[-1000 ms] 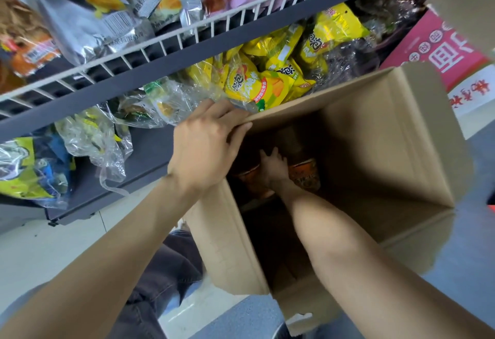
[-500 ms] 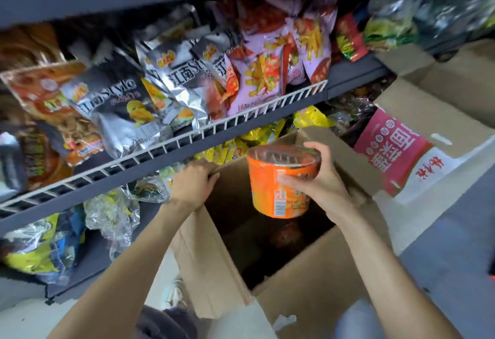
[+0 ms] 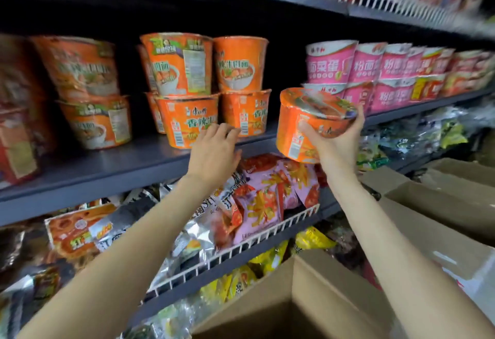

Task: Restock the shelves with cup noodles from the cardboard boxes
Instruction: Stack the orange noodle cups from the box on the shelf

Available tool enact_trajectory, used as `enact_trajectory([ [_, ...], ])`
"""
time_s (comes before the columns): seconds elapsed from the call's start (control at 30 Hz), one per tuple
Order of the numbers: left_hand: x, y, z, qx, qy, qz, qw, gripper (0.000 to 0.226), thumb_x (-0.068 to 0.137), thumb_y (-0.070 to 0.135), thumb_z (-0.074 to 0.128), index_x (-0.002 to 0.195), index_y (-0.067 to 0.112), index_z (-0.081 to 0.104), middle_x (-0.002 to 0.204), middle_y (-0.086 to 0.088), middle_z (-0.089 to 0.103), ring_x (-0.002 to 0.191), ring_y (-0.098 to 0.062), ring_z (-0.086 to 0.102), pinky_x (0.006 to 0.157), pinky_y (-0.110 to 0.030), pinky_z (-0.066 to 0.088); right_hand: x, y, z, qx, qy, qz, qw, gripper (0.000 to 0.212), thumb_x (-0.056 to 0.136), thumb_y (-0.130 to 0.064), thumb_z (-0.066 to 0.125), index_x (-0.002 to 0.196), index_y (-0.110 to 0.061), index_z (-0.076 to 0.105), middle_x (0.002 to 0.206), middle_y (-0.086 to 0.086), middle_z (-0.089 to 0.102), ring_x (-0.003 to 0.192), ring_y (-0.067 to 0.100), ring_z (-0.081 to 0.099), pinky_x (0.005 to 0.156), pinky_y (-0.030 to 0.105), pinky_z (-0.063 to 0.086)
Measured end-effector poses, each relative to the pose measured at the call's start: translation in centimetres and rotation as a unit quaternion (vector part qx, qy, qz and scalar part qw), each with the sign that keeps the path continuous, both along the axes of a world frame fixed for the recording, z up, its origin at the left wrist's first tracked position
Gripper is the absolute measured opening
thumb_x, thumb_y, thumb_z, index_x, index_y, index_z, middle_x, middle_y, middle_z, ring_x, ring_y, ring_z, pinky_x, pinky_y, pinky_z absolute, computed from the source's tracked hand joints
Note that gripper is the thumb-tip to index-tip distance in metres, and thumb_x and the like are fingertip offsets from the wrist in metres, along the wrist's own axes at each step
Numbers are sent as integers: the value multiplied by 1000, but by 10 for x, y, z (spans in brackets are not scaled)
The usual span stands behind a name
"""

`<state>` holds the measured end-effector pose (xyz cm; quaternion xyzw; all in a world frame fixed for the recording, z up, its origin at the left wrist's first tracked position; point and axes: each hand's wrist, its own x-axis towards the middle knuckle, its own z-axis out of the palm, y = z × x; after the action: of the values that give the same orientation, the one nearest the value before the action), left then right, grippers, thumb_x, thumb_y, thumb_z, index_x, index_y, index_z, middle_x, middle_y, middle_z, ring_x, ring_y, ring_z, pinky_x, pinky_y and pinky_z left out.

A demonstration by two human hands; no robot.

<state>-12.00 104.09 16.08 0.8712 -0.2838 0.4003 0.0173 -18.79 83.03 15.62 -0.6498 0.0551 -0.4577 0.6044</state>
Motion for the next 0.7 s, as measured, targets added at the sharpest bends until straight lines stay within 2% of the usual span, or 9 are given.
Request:
enact_trajectory([
  [0.07, 9, -10, 9, 77, 56, 76, 993, 46, 94, 45, 47, 131, 16, 50, 120, -6, 57, 115, -27, 49, 90, -37, 40, 31, -4, 22, -30, 14, -71, 997, 121, 64, -44, 84, 152, -20, 4, 157, 4, 19, 143, 18, 23, 113, 34, 22],
  [0.17, 16, -15, 11, 113, 38, 93, 988, 47, 93, 52, 47, 124, 17, 55, 113, -4, 58, 110, -24, 51, 74, -33, 42, 80, -12, 40, -66, 50, -133, 988, 122, 70, -47, 79, 151, -10, -3, 158, 15, 10, 146, 26, 13, 117, 41, 18],
  [0.27, 21, -12, 6, 128, 1, 89, 988, 47, 93, 53, 44, 124, 20, 55, 110, -2, 57, 107, -21, 51, 67, -30, 36, 123, -21, 39, -131, 86, -138, 978, 108, 83, -44, 69, 151, -9, -7, 157, 21, 6, 145, 31, 10, 117, 42, 12],
  [0.33, 24, -13, 3, 125, -9, 83, 989, 46, 94, 53, 43, 124, 21, 56, 111, -2, 57, 108, -21, 50, 66, -29, 33, 142, -24, 32, -194, 128, -135, 963, 95, 91, -35, 61, 152, -12, -9, 156, 22, 9, 144, 34, 14, 115, 43, 16],
  [0.4, 28, -13, 1, 113, -13, 78, 990, 46, 94, 53, 42, 124, 21, 56, 112, -2, 56, 110, -21, 48, 66, -29, 32, 155, -22, 17, -243, 180, -166, 938, 85, 95, -27, 54, 152, -16, -8, 155, 20, 14, 142, 36, 19, 112, 50, 21],
  [0.5, 32, -11, -3, 92, -23, 59, 994, 45, 94, 52, 44, 124, 21, 58, 112, -2, 58, 110, -21, 48, 67, -28, 29, 152, -13, -9, -298, 188, -185, 917, 62, 98, -23, 46, 152, -19, 15, 155, 15, 20, 141, 34, 21, 112, 51, 22],
  [0.6, 34, -10, -10, 76, -46, 40, 995, 41, 89, 48, 54, 113, 16, 66, 100, -5, 64, 99, -25, 55, 68, -32, 39, 130, -5, -35, -319, 101, -148, 931, 43, 98, -19, 46, 141, -14, 42, 149, 9, 36, 138, 26, 29, 114, 42, 23],
  [0.7, 34, -9, -23, 35, -80, 31, 996, 35, 89, 39, 53, 109, 15, 68, 98, -5, 69, 93, -27, 58, 80, -37, 39, 87, 10, -63, -303, 21, -102, 947, 32, 96, -14, 47, 127, -11, 56, 131, 4, 55, 124, 19, 46, 105, 21, 31],
])
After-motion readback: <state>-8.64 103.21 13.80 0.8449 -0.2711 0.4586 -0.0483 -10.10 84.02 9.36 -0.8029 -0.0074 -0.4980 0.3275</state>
